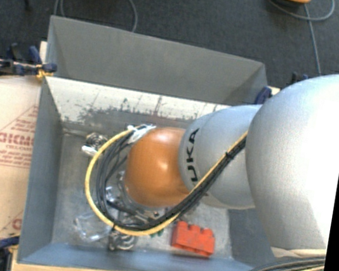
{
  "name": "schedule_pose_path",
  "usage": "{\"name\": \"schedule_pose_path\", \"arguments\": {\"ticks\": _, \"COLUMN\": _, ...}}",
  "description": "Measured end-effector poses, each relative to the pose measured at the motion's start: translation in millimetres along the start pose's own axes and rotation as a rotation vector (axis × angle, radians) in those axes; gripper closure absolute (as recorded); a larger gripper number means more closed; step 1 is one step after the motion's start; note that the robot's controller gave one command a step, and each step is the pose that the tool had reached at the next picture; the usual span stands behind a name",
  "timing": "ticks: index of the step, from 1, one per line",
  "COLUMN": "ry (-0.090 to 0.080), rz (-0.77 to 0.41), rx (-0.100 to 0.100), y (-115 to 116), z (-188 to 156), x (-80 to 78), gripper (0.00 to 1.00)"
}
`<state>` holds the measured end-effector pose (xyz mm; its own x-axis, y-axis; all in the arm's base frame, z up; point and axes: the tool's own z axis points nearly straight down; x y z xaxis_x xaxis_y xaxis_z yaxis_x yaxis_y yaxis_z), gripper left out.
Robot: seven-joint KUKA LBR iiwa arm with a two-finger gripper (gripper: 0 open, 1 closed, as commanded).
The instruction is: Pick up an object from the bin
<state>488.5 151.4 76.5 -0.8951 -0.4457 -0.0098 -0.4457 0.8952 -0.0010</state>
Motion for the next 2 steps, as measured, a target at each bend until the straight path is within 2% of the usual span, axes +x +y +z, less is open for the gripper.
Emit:
{"name": "schedule_pose_path", "arguments": {"ticks": 1, "ry": 0.008, "rz": 0.007, "rx": 0.000, "y": -1.3, "z": -22.0, "x": -0.5, "gripper": 1.00}}
{"name": "schedule_pose_path", "arguments": {"ticks": 2, "ry": 0.006, "rz": 0.014, "rx": 0.000, "y": -2.4, "z": -72.7, "x": -2.0, "gripper": 1.00}}
